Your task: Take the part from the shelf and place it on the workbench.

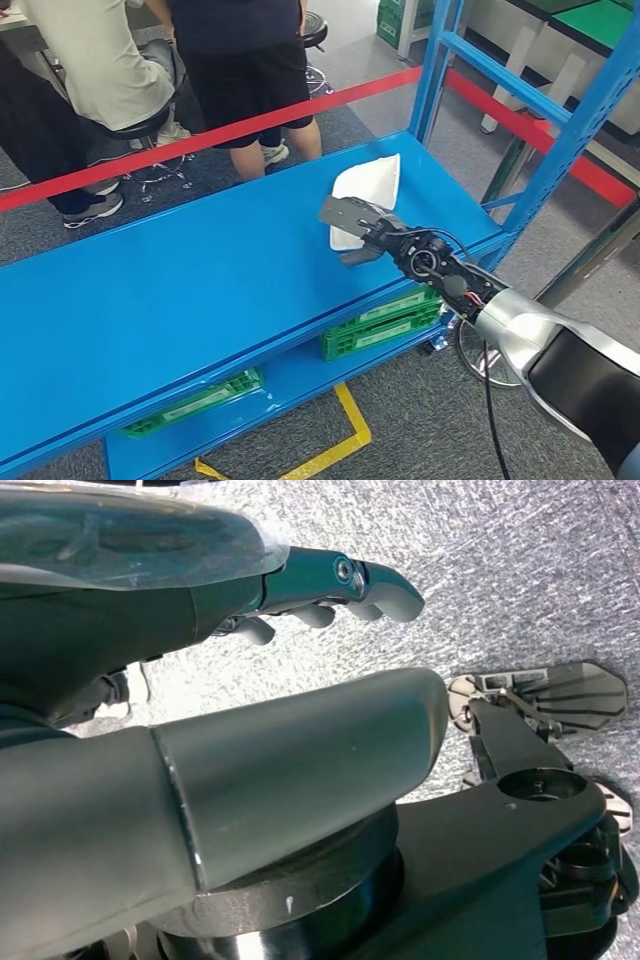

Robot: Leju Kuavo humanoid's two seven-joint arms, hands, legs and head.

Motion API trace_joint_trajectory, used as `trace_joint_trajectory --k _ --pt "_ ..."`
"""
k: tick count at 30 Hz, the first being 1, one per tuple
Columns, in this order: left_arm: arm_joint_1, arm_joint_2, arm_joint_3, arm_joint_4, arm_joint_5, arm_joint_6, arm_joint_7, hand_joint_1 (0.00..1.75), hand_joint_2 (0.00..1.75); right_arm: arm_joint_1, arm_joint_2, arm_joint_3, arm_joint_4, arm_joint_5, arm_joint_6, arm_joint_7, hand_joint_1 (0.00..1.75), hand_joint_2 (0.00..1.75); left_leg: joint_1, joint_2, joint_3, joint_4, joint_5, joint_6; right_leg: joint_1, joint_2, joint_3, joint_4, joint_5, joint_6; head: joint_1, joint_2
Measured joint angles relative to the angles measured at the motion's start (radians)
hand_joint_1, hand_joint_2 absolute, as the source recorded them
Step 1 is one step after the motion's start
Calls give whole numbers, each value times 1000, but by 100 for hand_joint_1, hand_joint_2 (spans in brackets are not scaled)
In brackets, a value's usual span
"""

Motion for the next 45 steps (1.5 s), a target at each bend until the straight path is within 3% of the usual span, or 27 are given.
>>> trace_joint_trajectory --k 45 --pt "4 0 0 0 0 -3 1 0 0 1 2 46 57 -37 45 69 0 175 0 0 0 0 0 0 0 0 0 0 0 0 0 0"
